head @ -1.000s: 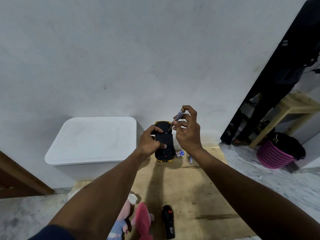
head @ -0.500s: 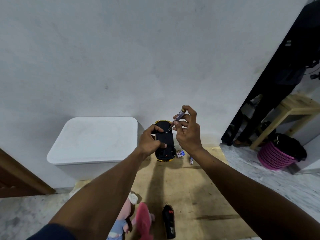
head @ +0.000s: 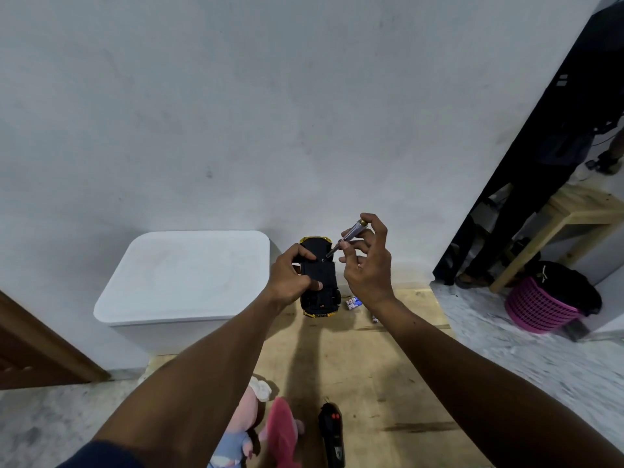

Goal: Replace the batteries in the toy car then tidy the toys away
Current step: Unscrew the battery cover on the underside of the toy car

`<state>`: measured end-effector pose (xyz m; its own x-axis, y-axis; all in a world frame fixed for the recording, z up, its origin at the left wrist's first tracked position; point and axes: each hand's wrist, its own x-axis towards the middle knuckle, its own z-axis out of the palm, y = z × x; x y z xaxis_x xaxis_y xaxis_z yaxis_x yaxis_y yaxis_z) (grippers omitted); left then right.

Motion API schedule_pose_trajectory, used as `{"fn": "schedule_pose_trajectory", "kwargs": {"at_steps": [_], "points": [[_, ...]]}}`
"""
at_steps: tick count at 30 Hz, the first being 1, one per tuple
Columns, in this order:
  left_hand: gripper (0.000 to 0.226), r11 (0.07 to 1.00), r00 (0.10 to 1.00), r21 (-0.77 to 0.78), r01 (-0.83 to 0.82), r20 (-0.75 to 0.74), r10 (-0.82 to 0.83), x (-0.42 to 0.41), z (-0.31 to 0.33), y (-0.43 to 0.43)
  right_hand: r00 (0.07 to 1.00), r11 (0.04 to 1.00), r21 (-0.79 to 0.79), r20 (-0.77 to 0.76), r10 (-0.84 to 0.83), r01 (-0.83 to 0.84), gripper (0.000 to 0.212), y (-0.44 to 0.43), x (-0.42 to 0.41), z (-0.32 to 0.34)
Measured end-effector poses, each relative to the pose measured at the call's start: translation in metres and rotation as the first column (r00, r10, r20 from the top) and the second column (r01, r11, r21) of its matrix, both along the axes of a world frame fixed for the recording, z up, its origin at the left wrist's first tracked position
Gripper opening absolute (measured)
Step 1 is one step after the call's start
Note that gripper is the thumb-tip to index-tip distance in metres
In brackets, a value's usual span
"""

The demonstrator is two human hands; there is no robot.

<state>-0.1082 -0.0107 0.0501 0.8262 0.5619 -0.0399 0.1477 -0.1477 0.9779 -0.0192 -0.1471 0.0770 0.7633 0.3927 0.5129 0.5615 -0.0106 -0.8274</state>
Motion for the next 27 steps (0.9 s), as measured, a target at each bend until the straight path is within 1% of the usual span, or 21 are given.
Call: {"fn": "schedule_pose_trajectory", "kwargs": {"at_steps": [2,7,10,13,18,27], "points": [[0.049,1.0,1.0,0.003,-0.001,0.001,0.001,-0.0002,0.0007,0.0013,1.0,1.0,0.012,-0.015,-0.017,0.017,0.054,0.0016,-0.0001,-0.0014],[0.05,1.0,1.0,0.013,0.003,0.006,-0.003,0.0002,-0.0003,0.0044,1.0,1.0,0.011,0.015,-0.02,0.02,0.055,0.0059,-0.0019,-0.0027],[0.05,1.0,1.0,0.008,0.005,0.009,-0.006,-0.0001,-0.0008,0.0054,1.0,0.999,0.037,0.021,-0.013,0.013,0.056,0.0062,-0.0018,-0.0026],[0.05,1.0,1.0,0.007,0.014,0.009,-0.014,-0.0001,-0.0016,0.0061,1.0,0.999,0.038,0.003,-0.022,0.022,0.06,0.007,-0.0024,0.0007],[0.052,1.0,1.0,-0.024,0.006,-0.003,-0.006,-0.0014,-0.0036,0.007,0.997,0.995,0.056,-0.002,-0.082,0.082,0.051,0.0085,0.0042,0.004],[0.049,0.998,0.999,-0.045,0.033,0.002,-0.033,-0.0004,-0.0078,0.0077,0.999,0.999,0.027,0.002,-0.035,0.035,0.044,0.0106,0.006,0.0007]]}}
